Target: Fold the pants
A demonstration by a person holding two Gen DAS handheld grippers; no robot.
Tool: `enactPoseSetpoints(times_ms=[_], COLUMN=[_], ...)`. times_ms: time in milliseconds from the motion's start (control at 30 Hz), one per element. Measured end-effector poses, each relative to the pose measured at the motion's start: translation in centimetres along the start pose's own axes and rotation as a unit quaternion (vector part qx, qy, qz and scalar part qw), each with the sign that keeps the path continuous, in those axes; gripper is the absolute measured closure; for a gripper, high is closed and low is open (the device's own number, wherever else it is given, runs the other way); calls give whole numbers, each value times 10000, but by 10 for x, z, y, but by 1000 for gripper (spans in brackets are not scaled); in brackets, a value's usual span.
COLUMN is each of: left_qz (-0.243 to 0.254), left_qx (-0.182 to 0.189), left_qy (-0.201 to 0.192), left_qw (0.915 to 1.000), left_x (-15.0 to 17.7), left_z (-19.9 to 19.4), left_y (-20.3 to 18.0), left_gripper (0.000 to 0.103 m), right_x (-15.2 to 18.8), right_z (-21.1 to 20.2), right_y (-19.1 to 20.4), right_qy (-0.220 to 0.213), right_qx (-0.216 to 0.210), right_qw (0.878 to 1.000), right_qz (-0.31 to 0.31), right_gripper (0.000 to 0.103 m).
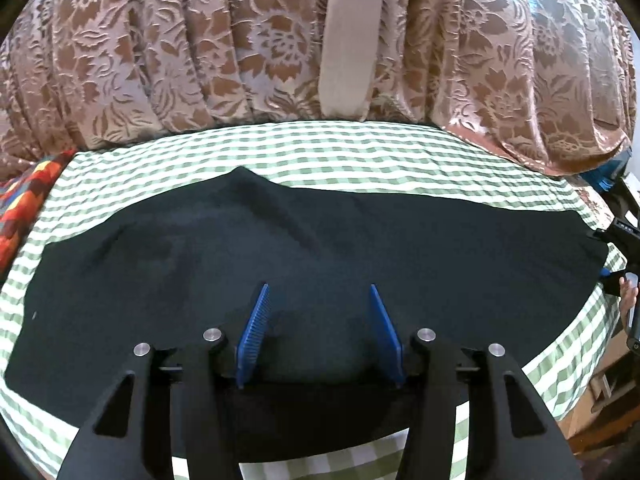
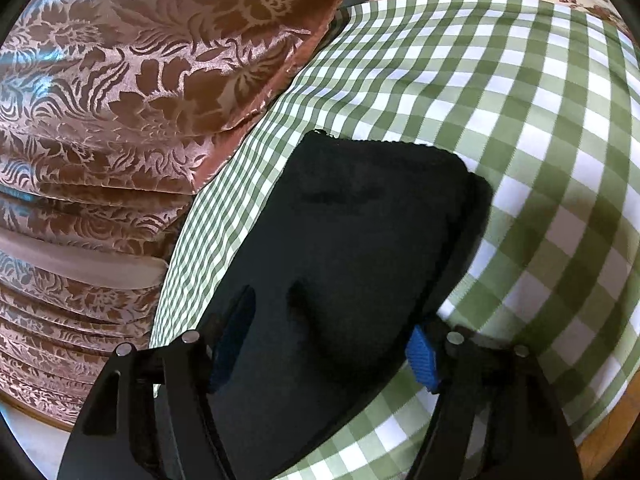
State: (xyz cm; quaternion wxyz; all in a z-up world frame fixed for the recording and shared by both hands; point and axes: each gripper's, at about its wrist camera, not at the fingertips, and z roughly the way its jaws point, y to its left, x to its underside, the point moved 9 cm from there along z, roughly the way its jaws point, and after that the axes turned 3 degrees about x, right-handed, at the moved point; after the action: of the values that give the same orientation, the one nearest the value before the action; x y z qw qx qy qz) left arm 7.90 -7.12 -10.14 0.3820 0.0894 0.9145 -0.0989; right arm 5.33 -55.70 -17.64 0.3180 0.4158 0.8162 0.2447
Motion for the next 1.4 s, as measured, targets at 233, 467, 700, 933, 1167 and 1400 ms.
enactPoseSetpoints(times_ms=[233, 467, 700, 933, 1167, 1400], left_qz=[-523, -682, -750, -971, -886, -955], left_qx=[-226, -431, -358, 181, 625, 1310], left_qy=[52, 80, 136, 338, 367, 487], left_qw=[9984, 9967, 9964, 9945, 9934, 9856], left_x=[7, 13, 18, 25, 20, 11], left_z=[-5, -8, -7, 3, 3, 4], left_y=[31, 51, 54, 45, 26, 5], left_gripper=[53, 53, 53, 53, 53, 53], right_x=[0, -2, -4, -9, -1, 64], right_z=[3, 1, -1, -14, -28, -18], right_y=[-6, -8, 1, 33, 82, 179], right_qy=[-34, 53, 83, 20, 26, 314], right_qx=[276, 292, 303, 100, -468, -561], right_qw=[9994, 9992, 9987, 9962, 9910, 9587], right_qz=[-185, -257, -409, -863, -1251, -2771], right_gripper=[67, 78, 88, 89, 89, 89])
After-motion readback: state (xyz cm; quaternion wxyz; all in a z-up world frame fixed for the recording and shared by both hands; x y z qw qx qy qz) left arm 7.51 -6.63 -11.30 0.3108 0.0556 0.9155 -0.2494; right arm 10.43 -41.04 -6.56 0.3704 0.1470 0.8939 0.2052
